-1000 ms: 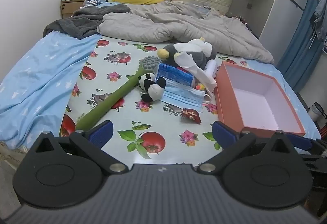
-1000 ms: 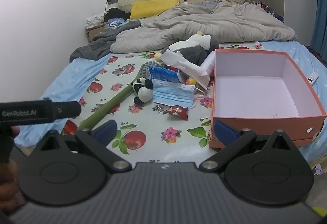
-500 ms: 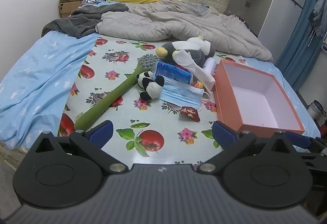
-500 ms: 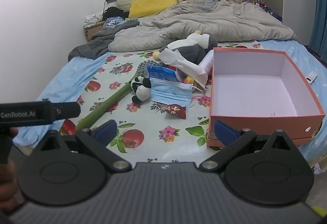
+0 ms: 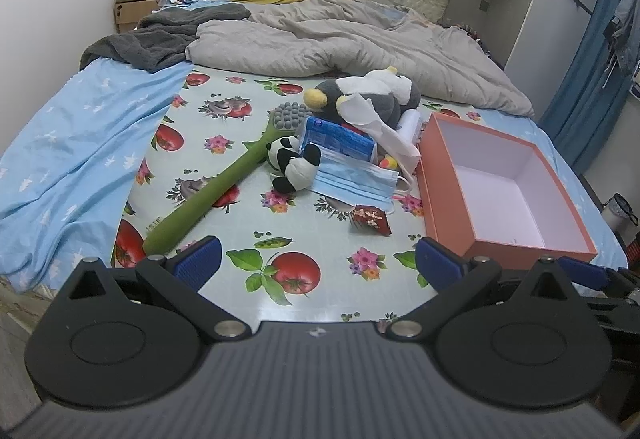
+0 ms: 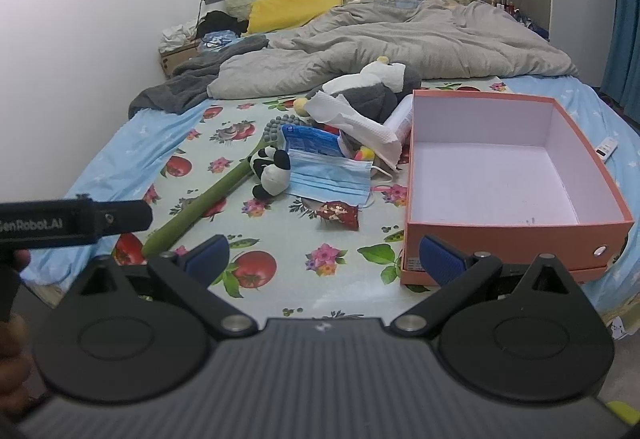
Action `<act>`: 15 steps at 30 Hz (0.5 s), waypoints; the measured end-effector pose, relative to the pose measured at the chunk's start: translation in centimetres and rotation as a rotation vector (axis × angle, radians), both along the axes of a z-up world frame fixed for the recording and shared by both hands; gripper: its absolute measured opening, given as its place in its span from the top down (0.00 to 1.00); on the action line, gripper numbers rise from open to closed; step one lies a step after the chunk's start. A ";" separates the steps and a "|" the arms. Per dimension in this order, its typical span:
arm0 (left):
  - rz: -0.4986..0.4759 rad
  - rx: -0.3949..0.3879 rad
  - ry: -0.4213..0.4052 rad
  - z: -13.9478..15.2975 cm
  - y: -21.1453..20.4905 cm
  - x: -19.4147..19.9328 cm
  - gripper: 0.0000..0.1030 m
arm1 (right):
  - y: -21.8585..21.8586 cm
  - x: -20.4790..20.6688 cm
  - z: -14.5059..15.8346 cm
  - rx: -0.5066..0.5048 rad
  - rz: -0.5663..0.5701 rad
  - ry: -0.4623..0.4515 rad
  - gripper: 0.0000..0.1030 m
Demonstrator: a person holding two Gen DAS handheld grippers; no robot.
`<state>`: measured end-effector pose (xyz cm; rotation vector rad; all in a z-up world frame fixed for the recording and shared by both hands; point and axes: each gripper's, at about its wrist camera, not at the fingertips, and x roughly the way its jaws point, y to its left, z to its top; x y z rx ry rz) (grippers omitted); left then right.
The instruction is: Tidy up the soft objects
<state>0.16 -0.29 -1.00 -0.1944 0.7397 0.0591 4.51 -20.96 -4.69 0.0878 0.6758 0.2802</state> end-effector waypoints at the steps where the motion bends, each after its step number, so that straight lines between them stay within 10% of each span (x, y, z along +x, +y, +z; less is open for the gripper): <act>1: 0.002 0.000 0.000 0.0 0.0 0.0 0.00 | 0.0 0.0 0.0 0.000 0.001 0.001 0.00; 15: 0.007 0.001 0.005 -0.2 0.1 0.1 0.00 | 0.0 0.0 0.0 -0.001 0.000 0.002 0.00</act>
